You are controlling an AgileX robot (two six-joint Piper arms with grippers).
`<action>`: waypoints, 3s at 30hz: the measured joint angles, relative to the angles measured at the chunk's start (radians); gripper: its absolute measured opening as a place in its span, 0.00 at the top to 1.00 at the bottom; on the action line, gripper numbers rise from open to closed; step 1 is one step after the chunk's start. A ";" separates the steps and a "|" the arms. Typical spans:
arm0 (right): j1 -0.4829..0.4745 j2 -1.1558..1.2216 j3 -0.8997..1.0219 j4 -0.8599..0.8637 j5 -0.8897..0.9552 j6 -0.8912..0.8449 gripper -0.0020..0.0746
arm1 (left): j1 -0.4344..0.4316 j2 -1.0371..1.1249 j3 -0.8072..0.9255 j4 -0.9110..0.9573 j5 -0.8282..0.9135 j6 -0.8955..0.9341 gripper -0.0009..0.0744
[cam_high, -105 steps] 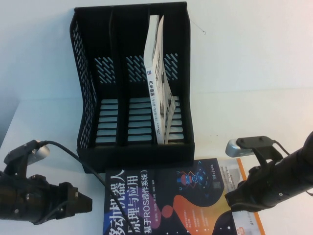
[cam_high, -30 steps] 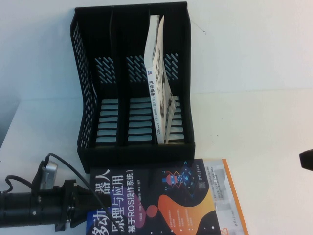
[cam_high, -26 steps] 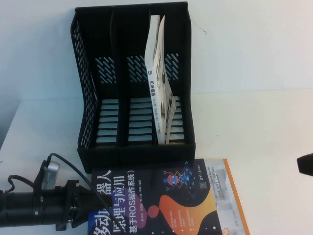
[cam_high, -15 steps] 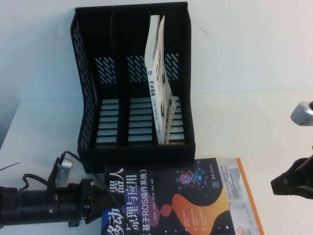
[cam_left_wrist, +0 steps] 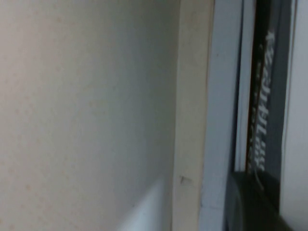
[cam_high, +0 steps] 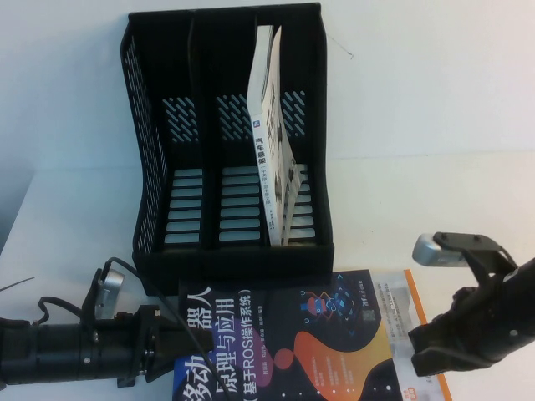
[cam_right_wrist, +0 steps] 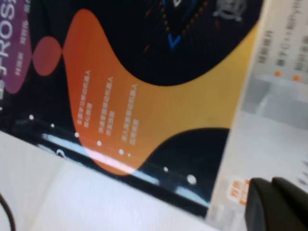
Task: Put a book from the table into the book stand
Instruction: Pick up the book with your left arm, then place the book on the book shelf
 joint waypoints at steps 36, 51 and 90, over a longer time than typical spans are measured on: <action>0.048 0.119 -0.010 0.014 -0.093 0.023 0.98 | 0.051 -0.372 0.004 0.228 -0.003 -0.148 0.84; 0.048 -0.052 -0.008 0.011 -0.078 0.023 0.98 | 0.051 -0.903 -0.176 0.472 0.041 -0.503 0.84; 0.048 -0.747 0.000 -0.296 0.187 0.276 0.98 | 0.051 -0.695 -0.749 0.763 -0.166 -0.997 0.84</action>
